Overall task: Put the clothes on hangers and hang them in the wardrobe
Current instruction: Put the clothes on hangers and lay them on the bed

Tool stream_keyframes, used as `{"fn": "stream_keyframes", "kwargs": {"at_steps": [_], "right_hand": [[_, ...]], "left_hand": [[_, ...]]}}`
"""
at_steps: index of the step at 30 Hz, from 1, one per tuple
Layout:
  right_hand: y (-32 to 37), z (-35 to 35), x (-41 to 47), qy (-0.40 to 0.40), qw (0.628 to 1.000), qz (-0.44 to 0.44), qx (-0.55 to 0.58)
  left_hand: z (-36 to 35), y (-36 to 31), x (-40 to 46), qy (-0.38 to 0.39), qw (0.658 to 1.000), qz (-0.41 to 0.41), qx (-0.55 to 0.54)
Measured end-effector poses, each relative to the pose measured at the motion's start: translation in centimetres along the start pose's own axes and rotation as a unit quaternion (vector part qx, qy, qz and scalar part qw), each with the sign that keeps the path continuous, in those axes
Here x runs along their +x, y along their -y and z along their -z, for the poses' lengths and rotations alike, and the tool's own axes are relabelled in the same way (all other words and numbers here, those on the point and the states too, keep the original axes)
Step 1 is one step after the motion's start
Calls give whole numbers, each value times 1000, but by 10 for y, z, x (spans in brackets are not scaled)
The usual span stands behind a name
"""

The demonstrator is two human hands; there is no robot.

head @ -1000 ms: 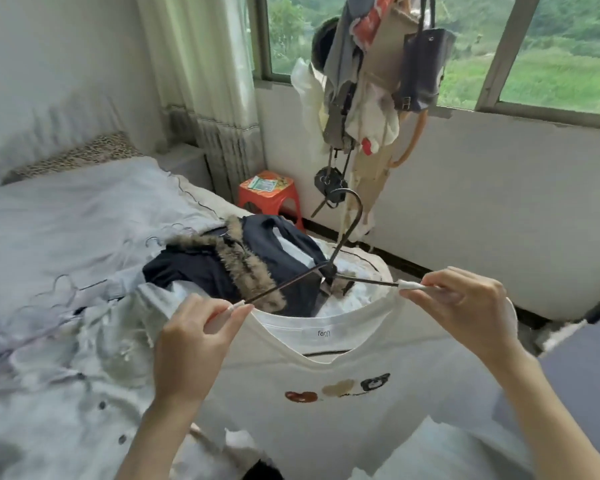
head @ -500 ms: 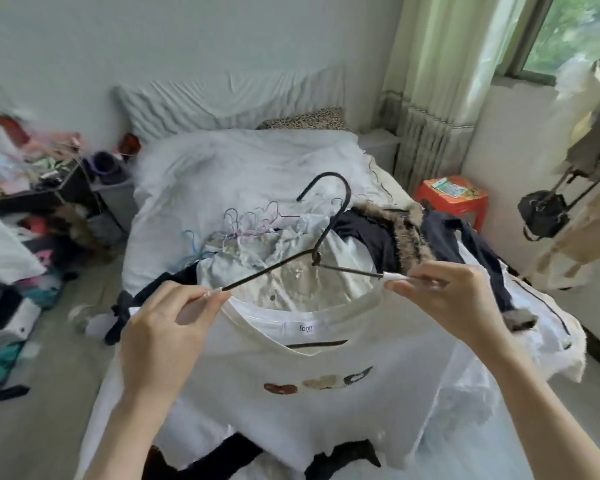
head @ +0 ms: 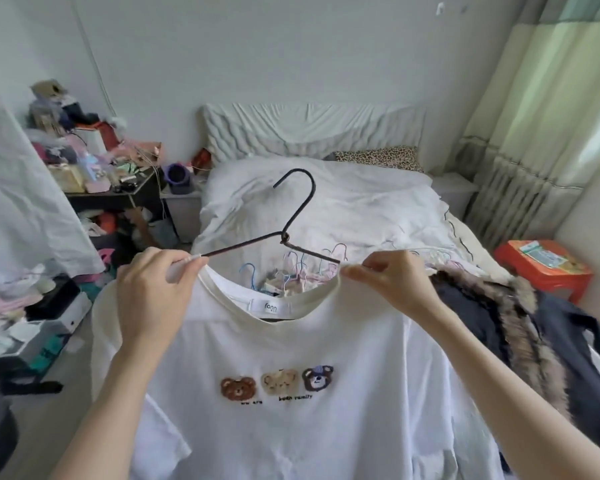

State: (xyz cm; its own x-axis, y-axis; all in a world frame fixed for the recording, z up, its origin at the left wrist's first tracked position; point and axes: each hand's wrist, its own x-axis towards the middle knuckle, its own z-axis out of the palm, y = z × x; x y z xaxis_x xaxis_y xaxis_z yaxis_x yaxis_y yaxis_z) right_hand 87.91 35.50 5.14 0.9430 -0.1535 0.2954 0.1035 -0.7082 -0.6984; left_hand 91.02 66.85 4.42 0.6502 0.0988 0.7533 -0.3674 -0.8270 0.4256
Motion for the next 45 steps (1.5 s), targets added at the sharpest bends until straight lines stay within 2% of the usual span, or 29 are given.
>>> {"fn": "stream_keyframes", "kwargs": {"at_steps": [6,12,17,20,22,25,29,34,41,45], "right_hand": [[-58,-100,116,70,992,-93,-55],[-132,-178,161,118,975,-167,-90],[-167,-199,182,182,957,-176,-140],[-173,-195,170,187,954,-153,-177],[-174,-192,151,169,958,-124,-196],[-175,-184,107,138,960,-113,-215],[-173,-166,17,125,951,-150,-238],[-176,-106,-98,68,933,-218,-276],[-180,-2,-272,-65,880,-376,-283],[-174,53,-378,-173,823,-473,-263]], "left_hand": [[-131,92,38,134,988,75,14],[-246,151,20,270,951,140,55],[-294,163,16,326,930,129,106],[-301,159,6,368,925,60,71],[-298,152,-13,390,920,6,44],[-286,130,-59,434,900,-24,28],[-263,88,-134,493,866,-80,-11],[-238,7,-177,511,840,-174,-45],[-199,-137,-245,532,783,-302,-110],[-160,-214,-307,573,745,-304,-156]]}}
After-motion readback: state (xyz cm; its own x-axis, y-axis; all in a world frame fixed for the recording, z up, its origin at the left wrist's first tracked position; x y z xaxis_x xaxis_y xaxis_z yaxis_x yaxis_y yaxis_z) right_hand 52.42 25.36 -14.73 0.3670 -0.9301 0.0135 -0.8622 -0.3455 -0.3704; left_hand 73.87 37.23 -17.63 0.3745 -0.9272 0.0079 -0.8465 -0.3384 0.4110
